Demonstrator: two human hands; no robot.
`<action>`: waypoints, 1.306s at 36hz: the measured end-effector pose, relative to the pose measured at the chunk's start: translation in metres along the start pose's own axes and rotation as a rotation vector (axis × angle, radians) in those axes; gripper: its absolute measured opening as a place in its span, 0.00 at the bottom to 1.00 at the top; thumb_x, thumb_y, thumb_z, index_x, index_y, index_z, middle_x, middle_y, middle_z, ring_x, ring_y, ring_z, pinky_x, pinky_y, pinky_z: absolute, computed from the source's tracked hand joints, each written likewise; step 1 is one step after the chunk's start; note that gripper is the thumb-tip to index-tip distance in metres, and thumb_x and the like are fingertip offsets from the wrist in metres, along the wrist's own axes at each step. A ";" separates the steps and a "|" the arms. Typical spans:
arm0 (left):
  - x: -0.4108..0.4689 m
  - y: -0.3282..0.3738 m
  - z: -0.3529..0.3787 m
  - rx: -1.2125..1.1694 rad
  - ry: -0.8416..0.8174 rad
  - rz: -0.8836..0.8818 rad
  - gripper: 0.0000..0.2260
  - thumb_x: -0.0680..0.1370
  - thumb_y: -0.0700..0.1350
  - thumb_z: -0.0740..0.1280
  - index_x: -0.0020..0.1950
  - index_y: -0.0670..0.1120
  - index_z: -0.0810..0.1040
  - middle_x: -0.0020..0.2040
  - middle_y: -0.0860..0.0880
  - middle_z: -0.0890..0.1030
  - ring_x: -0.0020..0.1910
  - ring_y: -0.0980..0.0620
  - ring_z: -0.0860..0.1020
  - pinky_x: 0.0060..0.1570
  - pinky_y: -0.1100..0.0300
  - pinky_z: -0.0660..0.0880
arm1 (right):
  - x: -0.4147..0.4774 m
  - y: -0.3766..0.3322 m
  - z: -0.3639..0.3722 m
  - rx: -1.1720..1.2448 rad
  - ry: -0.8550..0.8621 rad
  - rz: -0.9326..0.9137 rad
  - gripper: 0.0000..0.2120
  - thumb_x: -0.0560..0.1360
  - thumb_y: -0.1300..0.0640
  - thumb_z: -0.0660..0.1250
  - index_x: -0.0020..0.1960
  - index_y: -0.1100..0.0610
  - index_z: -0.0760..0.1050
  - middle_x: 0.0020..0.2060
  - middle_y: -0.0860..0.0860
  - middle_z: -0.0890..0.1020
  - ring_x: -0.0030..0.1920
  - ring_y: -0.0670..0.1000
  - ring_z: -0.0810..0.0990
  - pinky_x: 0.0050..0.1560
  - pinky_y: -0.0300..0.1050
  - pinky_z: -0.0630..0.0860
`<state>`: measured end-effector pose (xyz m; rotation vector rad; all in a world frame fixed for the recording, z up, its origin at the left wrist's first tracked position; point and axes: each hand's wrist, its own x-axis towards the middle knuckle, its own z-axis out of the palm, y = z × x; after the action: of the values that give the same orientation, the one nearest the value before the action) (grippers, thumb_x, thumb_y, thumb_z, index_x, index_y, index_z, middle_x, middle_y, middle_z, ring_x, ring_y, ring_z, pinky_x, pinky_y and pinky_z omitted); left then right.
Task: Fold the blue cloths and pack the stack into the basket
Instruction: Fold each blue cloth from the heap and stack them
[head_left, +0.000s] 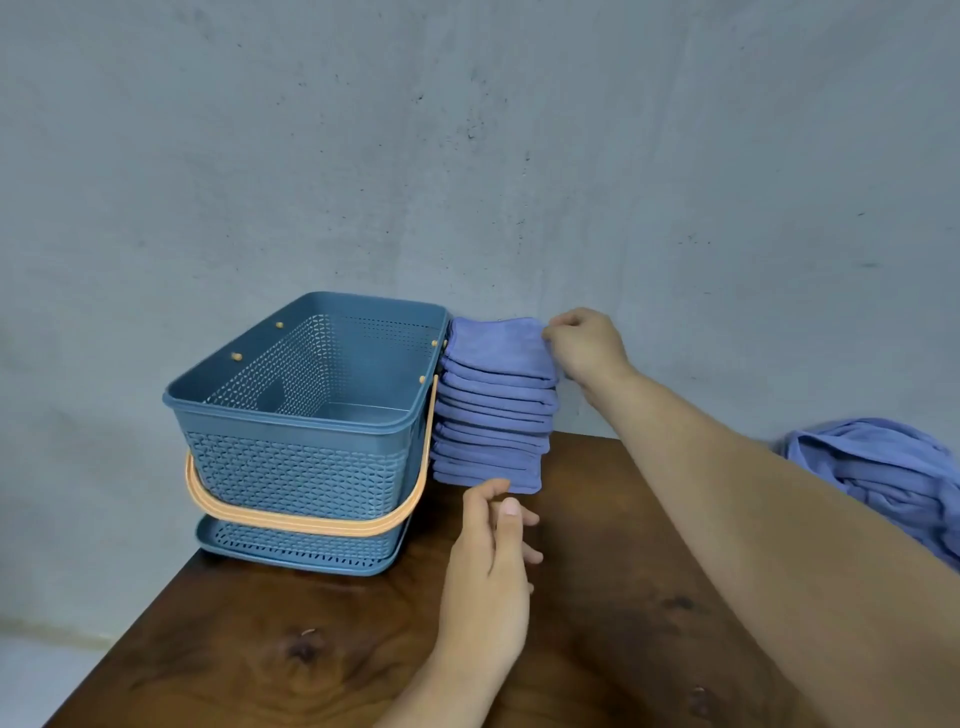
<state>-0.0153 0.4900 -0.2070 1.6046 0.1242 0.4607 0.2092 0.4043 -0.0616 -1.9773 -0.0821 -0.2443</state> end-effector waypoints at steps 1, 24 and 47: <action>-0.001 0.000 0.000 -0.001 0.002 -0.001 0.09 0.87 0.55 0.56 0.65 0.63 0.71 0.52 0.58 0.83 0.45 0.53 0.84 0.39 0.44 0.83 | -0.011 0.000 -0.009 0.017 -0.001 -0.027 0.08 0.76 0.57 0.70 0.54 0.51 0.82 0.51 0.46 0.84 0.55 0.51 0.83 0.59 0.54 0.83; -0.058 0.012 0.041 0.598 -0.554 0.284 0.11 0.85 0.62 0.58 0.67 0.66 0.71 0.57 0.65 0.81 0.55 0.61 0.81 0.54 0.56 0.79 | -0.244 0.205 -0.250 -0.068 0.004 -0.057 0.10 0.81 0.56 0.71 0.55 0.40 0.81 0.50 0.39 0.83 0.53 0.41 0.81 0.52 0.41 0.74; -0.078 0.002 0.224 1.075 -0.485 0.548 0.11 0.83 0.63 0.58 0.63 0.63 0.73 0.54 0.63 0.72 0.52 0.60 0.72 0.46 0.61 0.77 | -0.190 0.247 -0.332 -0.839 0.669 0.024 0.27 0.77 0.49 0.70 0.76 0.46 0.70 0.80 0.54 0.66 0.83 0.62 0.54 0.77 0.70 0.56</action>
<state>-0.0053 0.2539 -0.2265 2.7837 -0.5404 0.4206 0.0211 0.0108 -0.1936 -2.5920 0.5582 -1.0411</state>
